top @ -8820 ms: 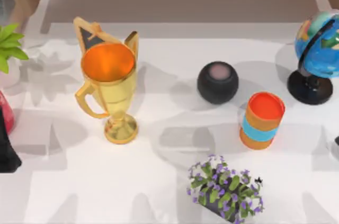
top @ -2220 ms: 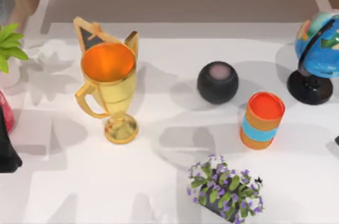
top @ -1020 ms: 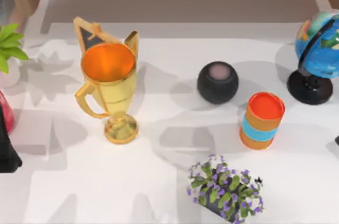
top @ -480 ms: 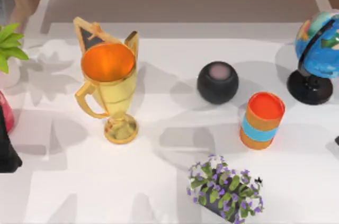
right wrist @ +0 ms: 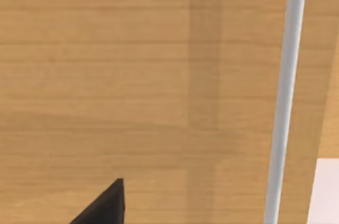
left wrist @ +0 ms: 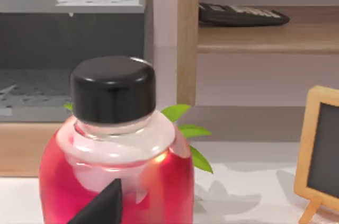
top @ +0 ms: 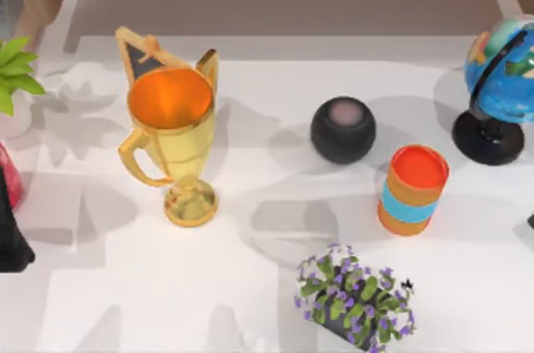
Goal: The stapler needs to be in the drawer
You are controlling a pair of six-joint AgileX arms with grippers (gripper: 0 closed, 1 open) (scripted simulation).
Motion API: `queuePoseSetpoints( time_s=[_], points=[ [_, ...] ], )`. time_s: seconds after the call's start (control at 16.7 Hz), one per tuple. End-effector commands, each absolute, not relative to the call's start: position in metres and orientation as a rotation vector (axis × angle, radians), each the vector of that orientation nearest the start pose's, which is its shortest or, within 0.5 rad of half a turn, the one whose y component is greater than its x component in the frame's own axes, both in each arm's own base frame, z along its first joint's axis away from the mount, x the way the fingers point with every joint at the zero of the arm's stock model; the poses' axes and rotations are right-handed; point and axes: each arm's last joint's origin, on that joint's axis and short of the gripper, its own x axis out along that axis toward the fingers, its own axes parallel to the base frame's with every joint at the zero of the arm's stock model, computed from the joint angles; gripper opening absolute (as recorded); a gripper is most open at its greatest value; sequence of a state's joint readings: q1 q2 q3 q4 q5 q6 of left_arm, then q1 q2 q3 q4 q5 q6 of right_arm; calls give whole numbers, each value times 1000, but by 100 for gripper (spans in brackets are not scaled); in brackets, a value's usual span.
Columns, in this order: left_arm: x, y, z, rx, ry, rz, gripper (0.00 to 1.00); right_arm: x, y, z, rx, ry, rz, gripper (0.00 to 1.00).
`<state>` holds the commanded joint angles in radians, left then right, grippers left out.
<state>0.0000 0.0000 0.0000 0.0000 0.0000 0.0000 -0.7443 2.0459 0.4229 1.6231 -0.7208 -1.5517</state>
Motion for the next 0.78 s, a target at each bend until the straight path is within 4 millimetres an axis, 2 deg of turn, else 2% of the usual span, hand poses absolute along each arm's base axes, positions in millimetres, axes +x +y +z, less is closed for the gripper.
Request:
queuePoseSetpoints(
  time_s=[0.18,0.42,0.6,0.78],
  points=[
    [106,-1,160,0,0,0,100,222,-183,88,-1545,50,-10,100],
    [106,-1,160,0,0,0,100,219,-200,95,-1443,191,-33,100],
    [106,-1,160,0,0,0,100,220,-211,103,-1297,331,-25,100],
    [106,-1,160,0,0,0,100,224,-212,112,-1090,493,20,100]
  ],
)
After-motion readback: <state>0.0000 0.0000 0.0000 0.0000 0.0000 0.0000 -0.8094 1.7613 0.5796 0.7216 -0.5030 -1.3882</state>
